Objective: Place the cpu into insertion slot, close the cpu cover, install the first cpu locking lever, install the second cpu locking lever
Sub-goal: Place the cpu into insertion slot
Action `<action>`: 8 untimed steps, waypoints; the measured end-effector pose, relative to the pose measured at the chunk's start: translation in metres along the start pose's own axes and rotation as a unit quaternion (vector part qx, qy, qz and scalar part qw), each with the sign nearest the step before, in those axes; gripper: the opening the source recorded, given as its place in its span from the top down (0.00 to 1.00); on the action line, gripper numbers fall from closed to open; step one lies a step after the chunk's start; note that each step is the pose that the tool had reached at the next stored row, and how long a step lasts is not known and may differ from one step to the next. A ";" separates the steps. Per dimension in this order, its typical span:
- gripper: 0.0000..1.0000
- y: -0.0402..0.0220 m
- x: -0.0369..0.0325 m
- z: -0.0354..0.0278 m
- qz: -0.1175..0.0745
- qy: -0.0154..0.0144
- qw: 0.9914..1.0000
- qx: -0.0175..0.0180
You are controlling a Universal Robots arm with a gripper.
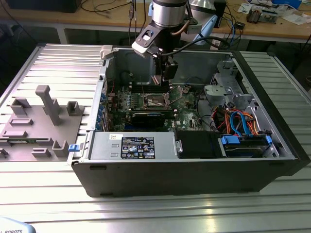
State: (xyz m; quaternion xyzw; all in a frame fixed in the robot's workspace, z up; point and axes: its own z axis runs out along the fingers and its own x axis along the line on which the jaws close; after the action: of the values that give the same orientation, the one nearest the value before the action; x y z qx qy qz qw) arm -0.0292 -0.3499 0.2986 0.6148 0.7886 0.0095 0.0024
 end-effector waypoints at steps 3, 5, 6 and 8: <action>0.46 0.0000 0.0000 0.0000 0.001 0.000 1.000 0.000; 0.46 0.0000 0.0000 0.0000 0.002 0.000 1.000 0.000; 0.46 0.0000 0.0000 0.0000 0.002 0.000 1.000 0.000; 0.46 0.0000 0.0000 0.0000 0.003 0.000 1.000 0.000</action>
State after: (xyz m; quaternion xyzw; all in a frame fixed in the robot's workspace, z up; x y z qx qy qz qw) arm -0.0292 -0.3499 0.2986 0.6170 0.7869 0.0095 0.0025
